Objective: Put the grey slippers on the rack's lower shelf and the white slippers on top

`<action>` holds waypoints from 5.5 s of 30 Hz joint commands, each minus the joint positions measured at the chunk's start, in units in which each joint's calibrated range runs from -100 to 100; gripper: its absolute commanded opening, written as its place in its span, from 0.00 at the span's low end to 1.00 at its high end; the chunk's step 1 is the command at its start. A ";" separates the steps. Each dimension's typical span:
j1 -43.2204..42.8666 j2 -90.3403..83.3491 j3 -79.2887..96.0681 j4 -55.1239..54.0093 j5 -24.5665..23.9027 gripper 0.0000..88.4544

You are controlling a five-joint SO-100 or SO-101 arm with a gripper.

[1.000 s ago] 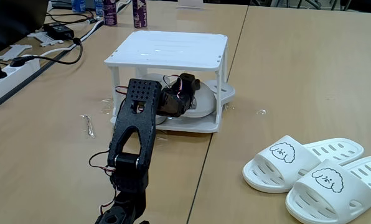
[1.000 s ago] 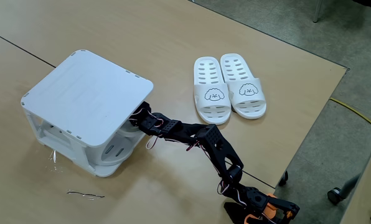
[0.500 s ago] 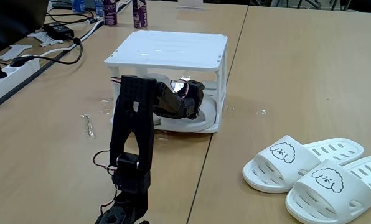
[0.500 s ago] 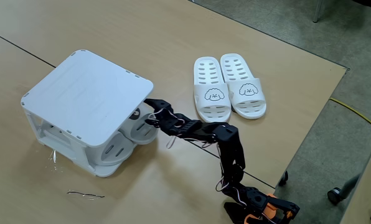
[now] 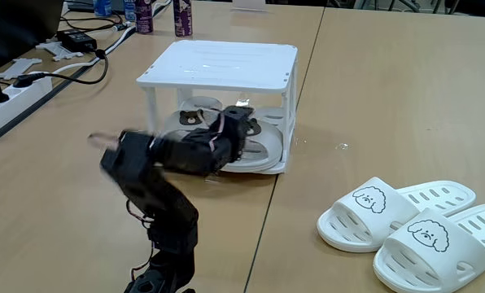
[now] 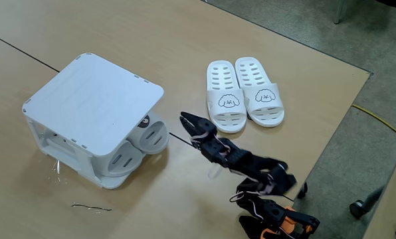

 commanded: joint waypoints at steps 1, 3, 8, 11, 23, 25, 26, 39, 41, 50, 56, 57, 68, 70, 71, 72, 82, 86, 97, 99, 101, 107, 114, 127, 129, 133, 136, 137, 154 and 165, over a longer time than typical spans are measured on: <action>-1.54 -8.88 12.92 -15.44 0.42 0.01; -1.05 -5.18 16.44 -20.62 0.42 0.01; -0.88 17.20 16.17 -34.43 0.42 0.01; 1.01 33.52 16.08 -45.21 0.42 0.01; 28.88 54.98 1.55 -55.39 0.42 0.19; 30.37 56.83 -2.60 -55.39 0.42 0.22; 31.02 57.76 -5.21 -55.31 0.42 0.22; 30.53 68.78 -25.87 -52.20 0.42 0.33; 30.78 69.03 -29.57 -48.23 0.42 0.33; 30.61 82.07 -57.18 -40.29 0.42 0.33; 30.61 83.76 -69.72 -31.66 0.42 0.01; 30.61 83.08 -70.53 -31.49 0.42 0.02; 32.01 40.26 -70.53 6.56 0.42 0.01; 32.01 33.19 -70.53 12.51 0.42 0.01; 31.85 29.74 -70.44 15.53 0.42 0.01; 31.76 26.29 -70.44 18.55 0.42 0.01; 24.12 -1.65 -70.98 52.03 0.42 0.01; 9.56 -7.28 -69.26 56.17 0.42 0.01; -23.83 -6.78 -62.68 56.08 0.42 0.01; -28.19 -2.66 -64.57 55.74 0.42 0.01; -30.65 2.56 -69.08 55.74 0.42 0.01; -31.23 24.77 -94.16 55.65 0.42 0.01; -25.47 49.85 -123.39 55.65 0.42 0.01; -19.63 86.03 -162.27 55.48 0.42 0.01; -19.63 89.48 -165.52 55.48 0.42 0.02; -19.47 93.52 -171.29 55.48 0.42 0.13; -18.48 93.35 -171.47 55.48 0.42 0.30; -18.07 93.26 -171.47 55.48 0.42 0.32; -16.59 65.41 -137.73 55.57 0.42 0.32; -16.43 41.94 -102.82 55.48 0.42 0.32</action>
